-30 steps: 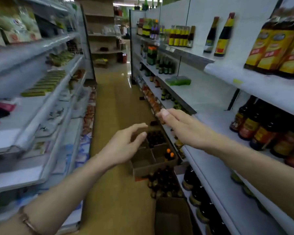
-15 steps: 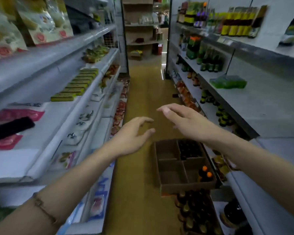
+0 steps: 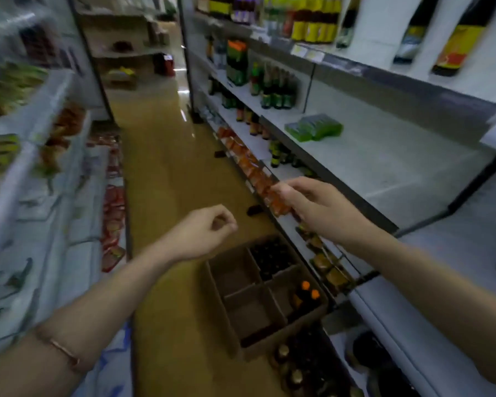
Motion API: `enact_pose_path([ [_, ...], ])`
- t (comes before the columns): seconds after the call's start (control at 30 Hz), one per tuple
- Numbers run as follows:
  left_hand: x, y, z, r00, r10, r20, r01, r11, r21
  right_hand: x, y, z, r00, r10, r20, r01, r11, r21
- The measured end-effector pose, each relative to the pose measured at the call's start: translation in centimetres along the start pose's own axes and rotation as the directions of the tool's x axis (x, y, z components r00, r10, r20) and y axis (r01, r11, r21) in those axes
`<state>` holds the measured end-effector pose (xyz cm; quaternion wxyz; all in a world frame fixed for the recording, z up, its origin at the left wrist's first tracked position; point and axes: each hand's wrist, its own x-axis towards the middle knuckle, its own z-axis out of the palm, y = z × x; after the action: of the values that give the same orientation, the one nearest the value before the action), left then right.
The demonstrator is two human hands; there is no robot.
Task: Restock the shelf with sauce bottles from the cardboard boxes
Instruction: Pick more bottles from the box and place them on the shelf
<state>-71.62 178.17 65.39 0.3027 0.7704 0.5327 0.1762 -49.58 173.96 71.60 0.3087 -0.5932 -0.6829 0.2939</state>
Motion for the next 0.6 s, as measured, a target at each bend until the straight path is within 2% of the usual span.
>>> enact_pose_path([
  [0.17, 9.6, -0.3, 3.4, 0.964, 0.096, 0.247, -0.091, 0.995, -0.031, 3.3, 6.5, -2.8, 0.98, 0.188, -0.071, -0.188, 0.982, 0.01],
  [0.3, 17.7, -3.0, 7.3, 0.868, 0.072, 0.491, -0.155, 0.979, 0.131, 7.1, 13.7, -2.9, 0.956, 0.282, -0.08, -0.28, 0.959, 0.036],
  [0.43, 24.3, -5.2, 10.8, 0.824, 0.013, 0.566, -0.111, 0.984, 0.139, 11.4, 20.8, -1.4, 0.918, 0.383, -0.107, -0.372, 0.922, 0.108],
  [0.6, 30.3, -5.9, 17.0, 0.797, 0.011, 0.604, -0.076, 0.994, 0.083, 13.3, 27.6, 0.8, 0.872, 0.434, -0.225, -0.388, 0.895, 0.221],
])
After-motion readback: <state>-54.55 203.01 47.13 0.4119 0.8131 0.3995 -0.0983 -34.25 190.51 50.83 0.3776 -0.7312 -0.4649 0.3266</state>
